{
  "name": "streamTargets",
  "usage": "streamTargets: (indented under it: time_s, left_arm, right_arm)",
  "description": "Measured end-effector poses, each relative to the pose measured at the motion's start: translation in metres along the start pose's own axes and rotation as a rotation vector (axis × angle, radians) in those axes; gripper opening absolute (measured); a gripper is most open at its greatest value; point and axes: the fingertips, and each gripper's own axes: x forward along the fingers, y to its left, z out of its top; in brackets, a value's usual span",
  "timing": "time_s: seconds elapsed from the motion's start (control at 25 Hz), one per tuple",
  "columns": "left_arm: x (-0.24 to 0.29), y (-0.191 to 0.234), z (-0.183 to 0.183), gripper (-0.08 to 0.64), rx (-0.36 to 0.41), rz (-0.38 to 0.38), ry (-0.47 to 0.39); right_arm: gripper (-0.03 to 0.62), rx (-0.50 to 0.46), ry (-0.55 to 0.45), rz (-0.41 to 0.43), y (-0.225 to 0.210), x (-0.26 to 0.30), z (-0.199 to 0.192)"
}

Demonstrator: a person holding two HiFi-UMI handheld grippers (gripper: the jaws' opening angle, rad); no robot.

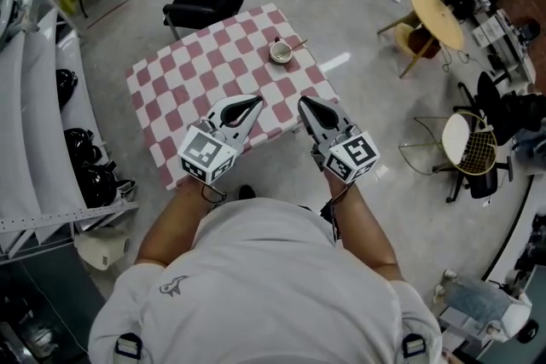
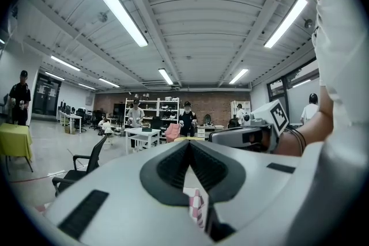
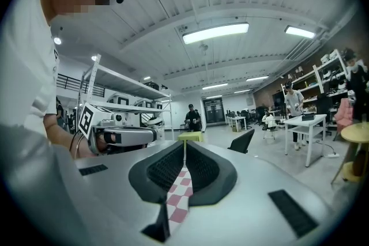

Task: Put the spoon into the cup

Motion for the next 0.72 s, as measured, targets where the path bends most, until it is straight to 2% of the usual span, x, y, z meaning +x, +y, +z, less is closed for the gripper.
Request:
streamTargets:
  time_s: [0.24, 0.72]
  left_arm:
    - [0.005, -0.040, 0.002, 0.014, -0.010, -0.021, 0.005]
    - [0.010, -0.126, 0.004, 0.014, 0.010, -0.010, 0.008]
  right_arm:
    - [0.037, -0.009, -0.005, 0.019, 0.007, -0.036, 0.003]
    - [0.035, -0.022, -0.023, 0.059, 0.022, -0.121, 0.005]
